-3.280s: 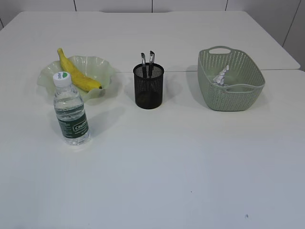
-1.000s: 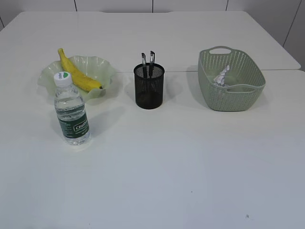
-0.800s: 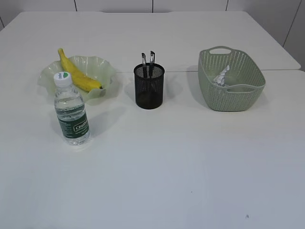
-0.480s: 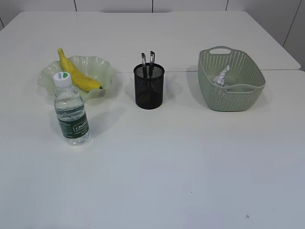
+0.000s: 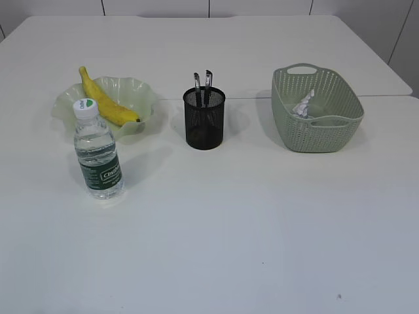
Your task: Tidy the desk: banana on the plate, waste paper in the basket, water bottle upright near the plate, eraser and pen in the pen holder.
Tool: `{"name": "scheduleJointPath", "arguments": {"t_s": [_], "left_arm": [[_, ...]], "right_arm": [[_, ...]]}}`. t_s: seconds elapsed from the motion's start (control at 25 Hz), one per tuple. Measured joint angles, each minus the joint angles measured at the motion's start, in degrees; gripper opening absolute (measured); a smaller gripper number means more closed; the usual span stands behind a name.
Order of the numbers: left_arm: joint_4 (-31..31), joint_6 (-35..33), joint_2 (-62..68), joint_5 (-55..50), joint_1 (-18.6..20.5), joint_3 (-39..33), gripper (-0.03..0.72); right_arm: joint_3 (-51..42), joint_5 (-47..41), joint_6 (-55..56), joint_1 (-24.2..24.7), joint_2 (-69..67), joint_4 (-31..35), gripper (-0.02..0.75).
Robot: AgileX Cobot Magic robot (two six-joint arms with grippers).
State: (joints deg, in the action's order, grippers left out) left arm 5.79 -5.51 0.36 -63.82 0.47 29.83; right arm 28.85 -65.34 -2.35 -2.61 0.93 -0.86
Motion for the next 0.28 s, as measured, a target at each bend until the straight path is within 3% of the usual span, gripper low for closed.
{"name": "scheduleJointPath", "arguments": {"t_s": [0.28], "left_arm": [[-0.8, 0.0, 0.0, 0.0, 0.0, 0.0, 0.277]], "right_arm": [[0.0, 0.0, -0.1, 0.0, 0.0, 0.0, 0.258]]}}
